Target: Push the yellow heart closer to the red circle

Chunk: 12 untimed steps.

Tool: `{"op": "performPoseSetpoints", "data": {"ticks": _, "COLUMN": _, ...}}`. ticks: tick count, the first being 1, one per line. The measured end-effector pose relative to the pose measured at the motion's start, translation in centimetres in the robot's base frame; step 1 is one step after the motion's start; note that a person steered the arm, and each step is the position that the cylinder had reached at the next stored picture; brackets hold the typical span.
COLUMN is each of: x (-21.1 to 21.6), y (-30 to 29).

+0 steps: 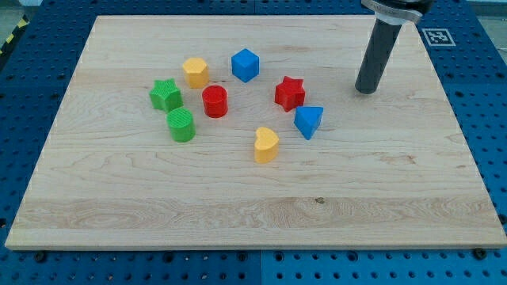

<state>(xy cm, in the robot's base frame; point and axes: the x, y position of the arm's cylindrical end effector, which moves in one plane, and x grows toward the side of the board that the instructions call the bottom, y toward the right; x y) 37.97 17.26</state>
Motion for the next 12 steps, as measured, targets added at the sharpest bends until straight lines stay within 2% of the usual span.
{"op": "performPoseSetpoints", "data": {"ticks": 12, "x": 2.7, "y": 0.6}}
